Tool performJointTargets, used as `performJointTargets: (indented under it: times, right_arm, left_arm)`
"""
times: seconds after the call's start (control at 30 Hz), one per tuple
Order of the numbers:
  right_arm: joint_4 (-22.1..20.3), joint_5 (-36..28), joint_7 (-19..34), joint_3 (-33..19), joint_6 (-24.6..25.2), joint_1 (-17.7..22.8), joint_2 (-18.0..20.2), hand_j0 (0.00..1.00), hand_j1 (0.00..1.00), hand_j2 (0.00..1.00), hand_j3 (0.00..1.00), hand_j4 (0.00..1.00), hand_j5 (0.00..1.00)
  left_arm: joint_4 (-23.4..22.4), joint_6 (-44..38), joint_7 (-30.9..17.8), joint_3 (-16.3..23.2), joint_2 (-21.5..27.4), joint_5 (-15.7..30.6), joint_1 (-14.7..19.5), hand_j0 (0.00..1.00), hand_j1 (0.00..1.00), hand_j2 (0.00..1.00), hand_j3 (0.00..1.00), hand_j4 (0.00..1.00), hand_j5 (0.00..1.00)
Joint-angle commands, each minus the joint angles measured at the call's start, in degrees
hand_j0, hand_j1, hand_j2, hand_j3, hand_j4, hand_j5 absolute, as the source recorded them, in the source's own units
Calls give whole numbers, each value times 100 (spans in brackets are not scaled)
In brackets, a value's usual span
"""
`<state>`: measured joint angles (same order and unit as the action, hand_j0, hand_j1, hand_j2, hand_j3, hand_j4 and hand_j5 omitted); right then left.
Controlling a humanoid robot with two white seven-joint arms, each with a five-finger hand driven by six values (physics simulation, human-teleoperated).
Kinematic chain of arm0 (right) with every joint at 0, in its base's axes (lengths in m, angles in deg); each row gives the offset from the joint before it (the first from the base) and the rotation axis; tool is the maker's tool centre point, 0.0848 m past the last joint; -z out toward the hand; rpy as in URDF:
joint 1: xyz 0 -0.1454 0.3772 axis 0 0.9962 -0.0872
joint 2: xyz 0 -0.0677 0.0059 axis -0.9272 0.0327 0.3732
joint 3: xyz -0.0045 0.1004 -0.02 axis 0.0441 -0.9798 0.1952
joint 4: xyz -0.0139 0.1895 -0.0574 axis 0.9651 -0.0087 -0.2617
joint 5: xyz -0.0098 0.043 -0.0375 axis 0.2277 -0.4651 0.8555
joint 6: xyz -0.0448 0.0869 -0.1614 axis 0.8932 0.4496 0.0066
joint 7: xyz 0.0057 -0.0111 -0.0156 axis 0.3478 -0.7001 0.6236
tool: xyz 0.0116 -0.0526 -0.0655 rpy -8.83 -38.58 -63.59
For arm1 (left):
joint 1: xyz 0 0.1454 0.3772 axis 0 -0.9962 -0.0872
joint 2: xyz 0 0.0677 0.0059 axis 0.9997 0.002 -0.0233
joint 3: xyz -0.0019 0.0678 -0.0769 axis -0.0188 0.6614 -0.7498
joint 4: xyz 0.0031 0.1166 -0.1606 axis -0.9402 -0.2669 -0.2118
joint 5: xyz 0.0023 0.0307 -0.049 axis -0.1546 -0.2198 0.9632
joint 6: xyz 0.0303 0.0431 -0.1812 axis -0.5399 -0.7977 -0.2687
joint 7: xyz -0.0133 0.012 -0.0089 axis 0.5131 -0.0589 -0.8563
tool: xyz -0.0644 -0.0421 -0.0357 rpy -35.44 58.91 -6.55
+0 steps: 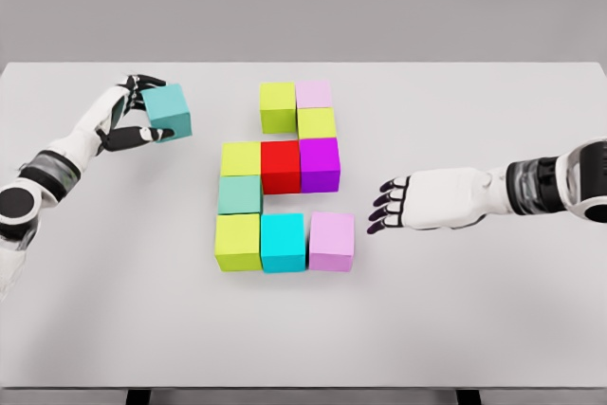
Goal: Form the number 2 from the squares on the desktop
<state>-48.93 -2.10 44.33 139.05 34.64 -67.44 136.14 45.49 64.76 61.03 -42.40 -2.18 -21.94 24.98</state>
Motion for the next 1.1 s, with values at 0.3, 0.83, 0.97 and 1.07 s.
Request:
performJointTargets:
  times: [0.3, 0.83, 0.97, 1.07]
  right_arm:
    - [-8, -16, -2, 22, 13, -18, -244, 100, 100, 100, 100, 100, 100]
    - [186, -16, -2, -128, 13, -70, -314, 100, 100, 100, 100, 100, 100]
    - [168, -42, -2, -251, 13, -44, -262, 100, 100, 100, 100, 100, 100]
    - [247, -507, -2, -1427, 13, 412, -147, 100, 100, 100, 100, 100, 100]
  left_arm:
    - [-754, 20, -250, 157, -584, -253, 466, 43, 43, 43, 43, 43, 43]
    - [-1633, 47, -743, 166, -1243, -719, 1187, 43, 43, 43, 43, 43, 43]
    - [-1887, 81, -769, 166, -1366, -798, 1283, 43, 43, 43, 43, 43, 43]
    - [-2037, 214, -795, 175, -1402, -825, 1389, 43, 43, 43, 43, 43, 43]
